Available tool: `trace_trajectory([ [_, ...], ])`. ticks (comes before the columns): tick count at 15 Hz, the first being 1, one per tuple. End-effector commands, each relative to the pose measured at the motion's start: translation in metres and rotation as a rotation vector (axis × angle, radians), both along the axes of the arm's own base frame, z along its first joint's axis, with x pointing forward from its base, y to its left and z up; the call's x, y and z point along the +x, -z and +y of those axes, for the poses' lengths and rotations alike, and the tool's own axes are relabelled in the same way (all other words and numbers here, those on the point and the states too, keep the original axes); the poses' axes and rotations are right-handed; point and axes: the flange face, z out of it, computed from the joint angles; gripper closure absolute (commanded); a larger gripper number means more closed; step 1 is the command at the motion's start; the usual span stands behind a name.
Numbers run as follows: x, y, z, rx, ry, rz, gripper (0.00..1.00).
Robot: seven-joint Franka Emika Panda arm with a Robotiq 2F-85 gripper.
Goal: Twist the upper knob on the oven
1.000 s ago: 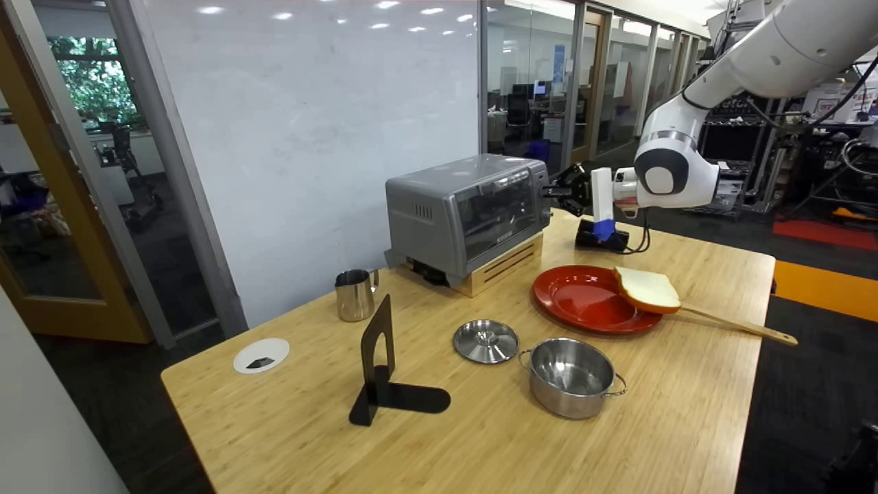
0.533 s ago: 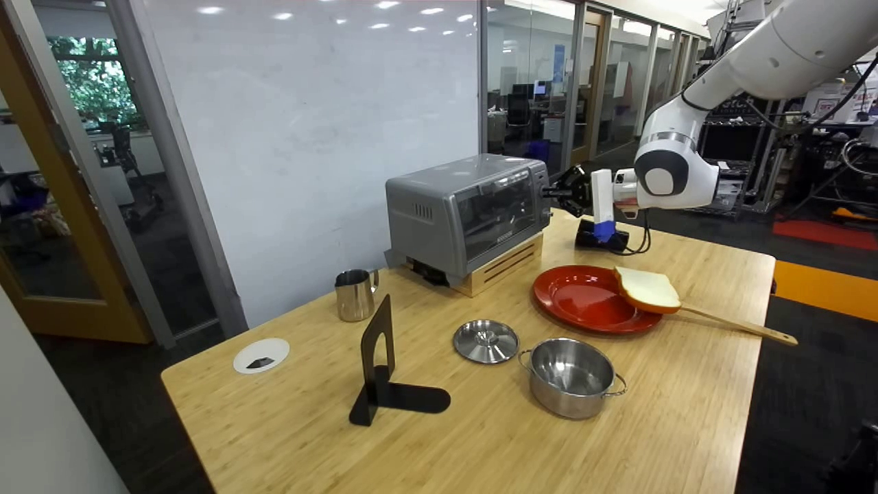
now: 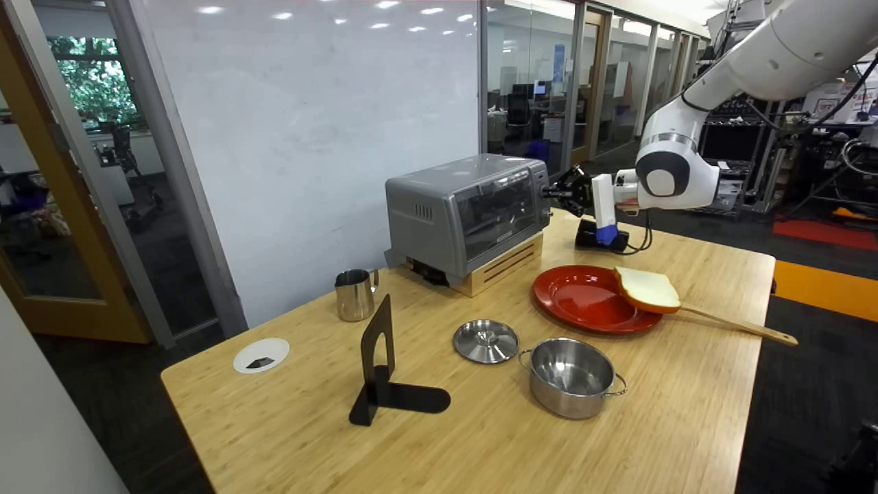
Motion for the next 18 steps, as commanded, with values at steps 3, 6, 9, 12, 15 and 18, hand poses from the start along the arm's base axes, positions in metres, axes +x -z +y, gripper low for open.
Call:
trace_trajectory([
  [3,0.0061,-0.0171,-0.0053,-0.125,-0.077,-0.073,0.97],
  [6,0.0064,-0.0191,-0.0083,-0.183,-0.112,-0.092,0.97],
  [9,0.0065,-0.0208,-0.0098,-0.235,-0.140,-0.106,0.97],
  [12,0.0070,-0.0220,-0.0114,-0.293,-0.169,-0.119,0.97],
  [15,0.0082,-0.0211,-0.0124,-0.352,-0.197,-0.132,0.97],
  [18,0.0084,-0.0211,-0.0118,-0.395,-0.215,-0.150,0.97],
])
